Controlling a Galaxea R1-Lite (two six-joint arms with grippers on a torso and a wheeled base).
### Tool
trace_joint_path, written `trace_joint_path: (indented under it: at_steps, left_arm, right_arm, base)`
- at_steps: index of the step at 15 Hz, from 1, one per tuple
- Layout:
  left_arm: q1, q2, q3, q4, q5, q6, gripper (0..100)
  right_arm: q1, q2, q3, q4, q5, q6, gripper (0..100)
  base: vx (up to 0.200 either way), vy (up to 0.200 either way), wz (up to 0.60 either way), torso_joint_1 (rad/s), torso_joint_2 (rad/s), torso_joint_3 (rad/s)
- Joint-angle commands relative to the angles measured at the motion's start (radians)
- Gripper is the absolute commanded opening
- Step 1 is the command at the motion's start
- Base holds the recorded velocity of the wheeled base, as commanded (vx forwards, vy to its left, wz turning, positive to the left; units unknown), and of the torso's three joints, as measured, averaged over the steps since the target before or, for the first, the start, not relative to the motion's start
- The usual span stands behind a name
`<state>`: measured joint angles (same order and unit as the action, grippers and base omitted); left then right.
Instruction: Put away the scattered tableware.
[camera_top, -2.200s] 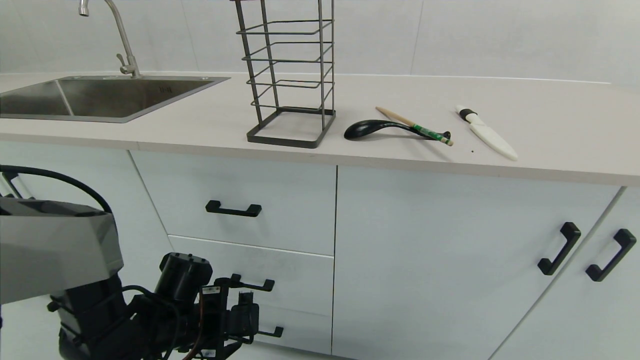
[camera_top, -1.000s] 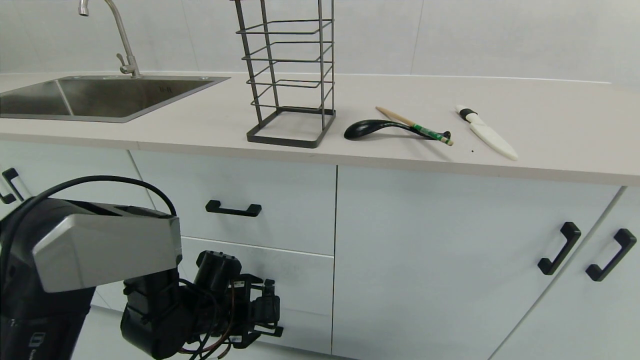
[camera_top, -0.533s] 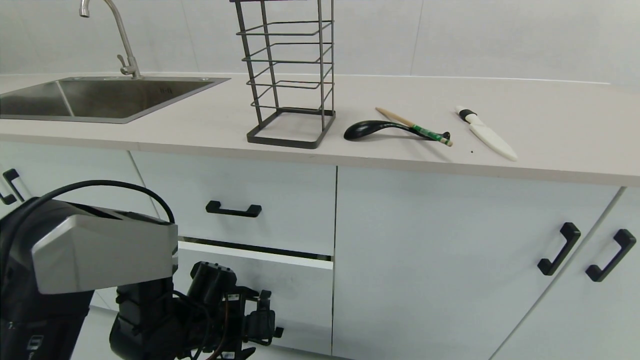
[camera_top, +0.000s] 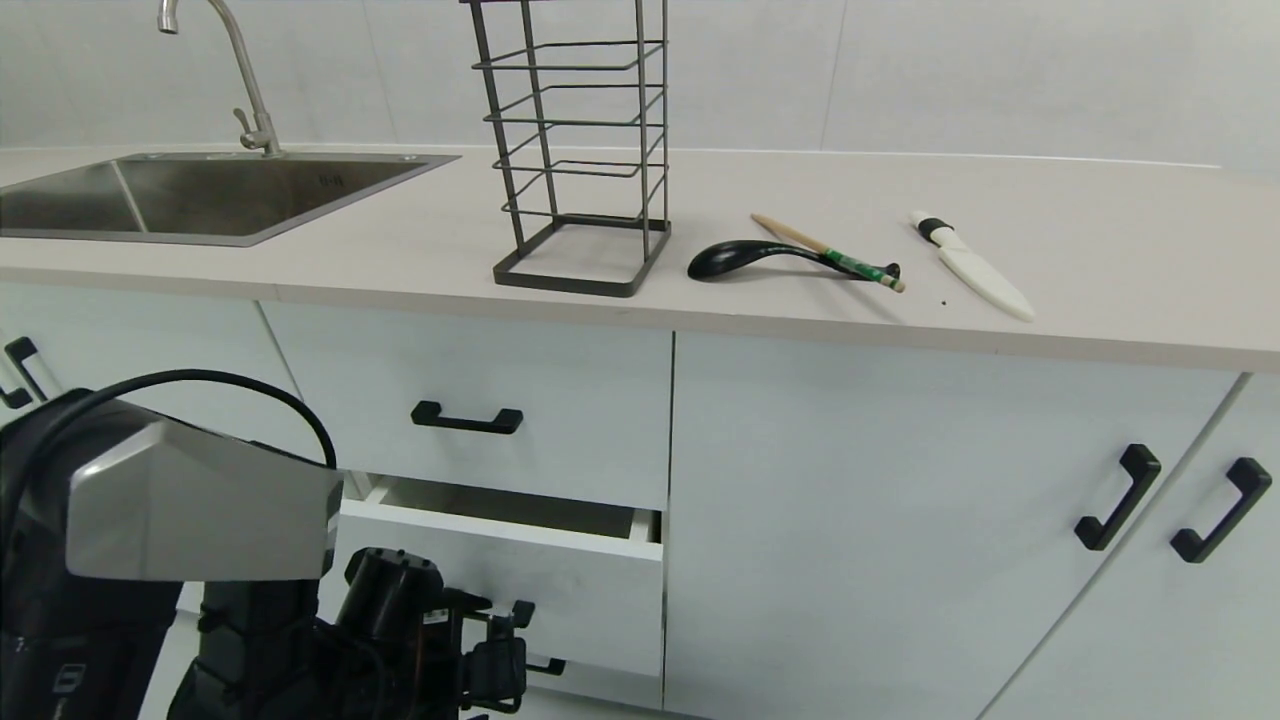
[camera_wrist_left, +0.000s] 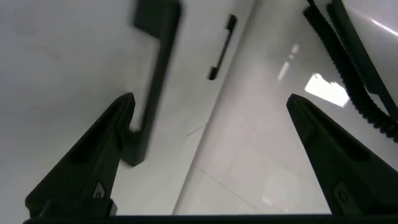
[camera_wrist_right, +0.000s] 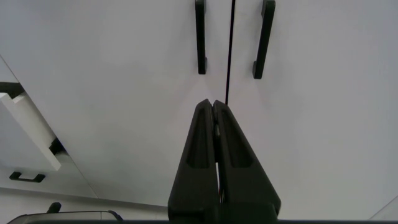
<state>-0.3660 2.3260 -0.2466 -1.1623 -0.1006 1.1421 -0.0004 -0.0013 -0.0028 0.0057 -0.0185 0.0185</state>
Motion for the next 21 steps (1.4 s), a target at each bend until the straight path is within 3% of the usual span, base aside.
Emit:
trace_joint_path:
  at_steps: [1, 4, 7, 9, 11, 12, 15, 21]
  left_arm:
    - [-0.007, -0.085, 0.105, -0.091, 0.001, -0.041, 100]
    - [-0.018, -0.267, 0.247, -0.128, -0.001, -0.059, 100]
    - [-0.07, -0.444, 0.247, -0.123, -0.01, -0.067, 100]
    - [-0.137, -0.554, 0.247, -0.125, -0.011, -0.074, 100]
    - [-0.162, -0.583, 0.227, -0.135, -0.01, -0.136, 100]
    - [-0.159, -0.583, 0.185, -0.138, -0.01, -0.151, 100]
    - [-0.153, -0.484, 0.076, -0.134, -0.011, -0.156, 100]
    - [-0.148, -0.224, -0.007, -0.14, -0.076, -0.15, 100]
  right_arm:
    - [0.0, 0.001, 0.0, 0.0, 0.0, 0.0, 0]
    - [0.0, 0.001, 0.0, 0.0, 0.0, 0.0, 0]
    - [0.0, 0.001, 0.0, 0.0, 0.0, 0.0, 0]
    - [0.0, 0.001, 0.0, 0.0, 0.0, 0.0, 0]
    - [0.0, 0.001, 0.0, 0.0, 0.0, 0.0, 0]
    - [0.0, 0.001, 0.0, 0.0, 0.0, 0.0, 0]
    - [0.0, 0.001, 0.0, 0.0, 0.0, 0.0, 0]
    - [0.0, 0.001, 0.0, 0.0, 0.0, 0.0, 0]
  base:
    - [0.0, 0.0, 0.0, 0.0, 0.0, 0.0]
    - [0.0, 0.0, 0.0, 0.0, 0.0, 0.0]
    - [0.0, 0.0, 0.0, 0.0, 0.0, 0.0]
    - [0.0, 0.0, 0.0, 0.0, 0.0, 0.0]
    - [0.0, 0.0, 0.0, 0.0, 0.0, 0.0]
    - [0.0, 0.0, 0.0, 0.0, 0.0, 0.0]
    - [0.0, 0.0, 0.0, 0.0, 0.0, 0.0]
    - [0.0, 0.0, 0.0, 0.0, 0.0, 0.0]
